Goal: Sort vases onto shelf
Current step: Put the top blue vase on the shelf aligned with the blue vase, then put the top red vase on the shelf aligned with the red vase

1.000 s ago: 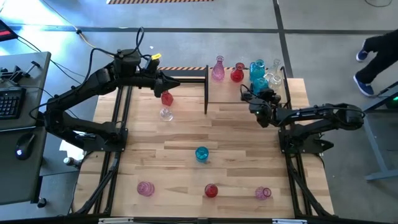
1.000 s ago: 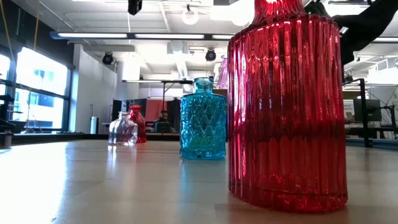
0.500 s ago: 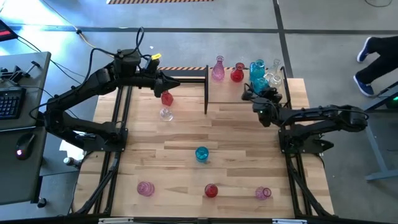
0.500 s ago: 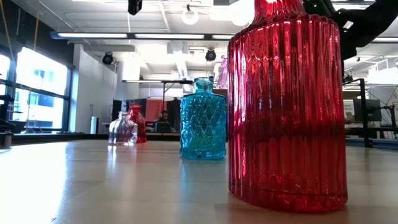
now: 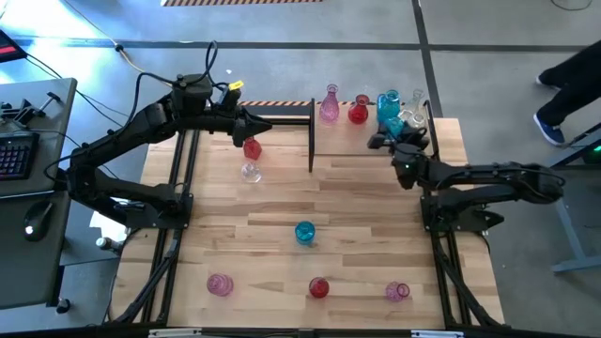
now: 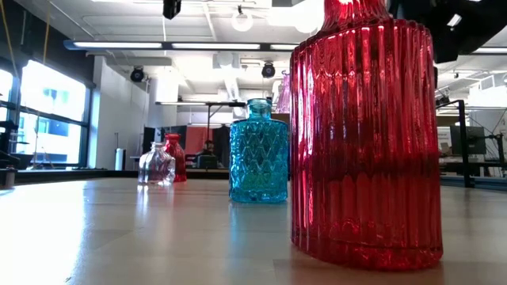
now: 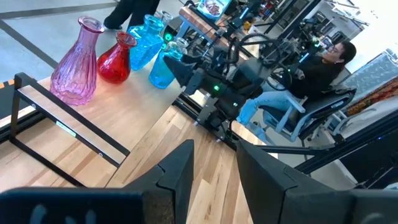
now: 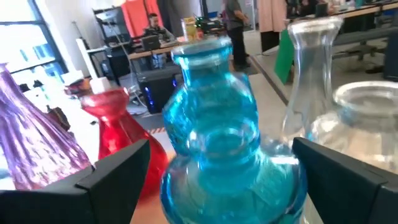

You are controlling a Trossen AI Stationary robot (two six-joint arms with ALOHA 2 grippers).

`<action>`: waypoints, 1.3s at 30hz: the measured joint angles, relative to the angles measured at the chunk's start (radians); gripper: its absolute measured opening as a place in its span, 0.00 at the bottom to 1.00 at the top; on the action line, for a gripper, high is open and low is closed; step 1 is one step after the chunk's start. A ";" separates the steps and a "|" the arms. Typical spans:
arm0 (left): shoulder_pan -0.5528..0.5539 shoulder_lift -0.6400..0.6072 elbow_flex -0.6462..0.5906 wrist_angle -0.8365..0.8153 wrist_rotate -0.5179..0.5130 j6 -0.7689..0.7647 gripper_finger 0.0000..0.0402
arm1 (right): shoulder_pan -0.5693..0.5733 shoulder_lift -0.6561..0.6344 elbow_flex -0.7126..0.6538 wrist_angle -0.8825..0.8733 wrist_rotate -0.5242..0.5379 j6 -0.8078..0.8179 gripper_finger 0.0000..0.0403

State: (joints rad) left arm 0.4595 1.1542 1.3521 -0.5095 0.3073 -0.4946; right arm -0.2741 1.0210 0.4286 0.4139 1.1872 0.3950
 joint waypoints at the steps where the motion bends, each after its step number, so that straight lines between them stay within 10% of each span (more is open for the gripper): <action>1: 0.000 0.000 0.000 0.000 0.000 0.000 0.28 | 0.000 -0.009 0.000 0.008 -0.012 -0.015 0.93; 19: 0.000 0.000 0.000 0.000 0.000 0.000 0.28 | 0.000 -0.173 0.000 0.180 -0.085 -0.326 0.93; 39: 0.000 0.000 0.000 0.000 0.000 0.000 0.28 | 0.000 -0.362 0.002 0.241 -0.515 -0.369 0.93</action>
State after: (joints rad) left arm 0.4595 1.1542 1.3521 -0.5098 0.3073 -0.4946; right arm -0.2741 0.6588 0.4305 0.6546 0.6727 0.0261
